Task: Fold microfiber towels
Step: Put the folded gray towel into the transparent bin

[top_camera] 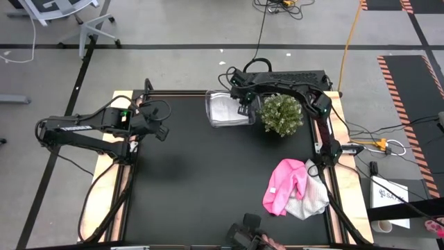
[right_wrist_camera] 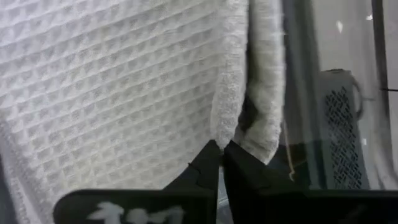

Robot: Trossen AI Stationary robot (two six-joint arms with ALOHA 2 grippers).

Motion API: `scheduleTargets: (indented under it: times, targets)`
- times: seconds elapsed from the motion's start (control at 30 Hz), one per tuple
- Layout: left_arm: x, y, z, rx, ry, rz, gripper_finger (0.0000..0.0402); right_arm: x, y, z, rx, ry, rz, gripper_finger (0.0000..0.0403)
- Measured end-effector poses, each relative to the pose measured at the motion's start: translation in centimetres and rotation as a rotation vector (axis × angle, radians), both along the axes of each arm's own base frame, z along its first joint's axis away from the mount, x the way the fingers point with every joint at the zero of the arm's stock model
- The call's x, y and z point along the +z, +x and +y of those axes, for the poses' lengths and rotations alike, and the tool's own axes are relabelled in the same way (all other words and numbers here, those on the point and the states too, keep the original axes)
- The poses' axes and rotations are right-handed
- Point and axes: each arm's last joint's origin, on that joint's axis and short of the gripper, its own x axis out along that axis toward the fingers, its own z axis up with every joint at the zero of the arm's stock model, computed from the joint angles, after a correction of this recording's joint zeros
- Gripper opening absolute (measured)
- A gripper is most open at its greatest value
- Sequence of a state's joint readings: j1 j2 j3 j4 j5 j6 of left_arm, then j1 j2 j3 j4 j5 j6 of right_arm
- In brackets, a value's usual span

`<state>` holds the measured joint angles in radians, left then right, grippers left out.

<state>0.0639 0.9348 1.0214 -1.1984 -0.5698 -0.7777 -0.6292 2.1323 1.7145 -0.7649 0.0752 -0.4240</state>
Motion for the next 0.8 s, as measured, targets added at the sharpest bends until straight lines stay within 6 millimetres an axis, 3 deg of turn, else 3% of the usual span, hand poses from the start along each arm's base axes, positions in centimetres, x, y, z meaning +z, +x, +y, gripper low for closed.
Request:
scheduleTargets:
  times: [0.27, 0.67, 0.8]
  targets:
    - [0.0, 0.0, 0.0, 0.012, 0.007, -0.004, 0.0132, 1.0, 1.0, 2.1, 0.07, -0.005, 0.005, 0.0001]
    - [0.0, 0.0, 0.0, 0.008, 0.01, 0.0, 0.0132, 7.6, 0.6, 6.7, 0.154, -0.056, -0.08, 0.0001]
    - [0.0, 0.0, 0.0, 0.004, 0.011, 0.003, 0.0132, 8.0, 0.3, 8.2, 0.182, -0.02, -0.027, 0.0001]
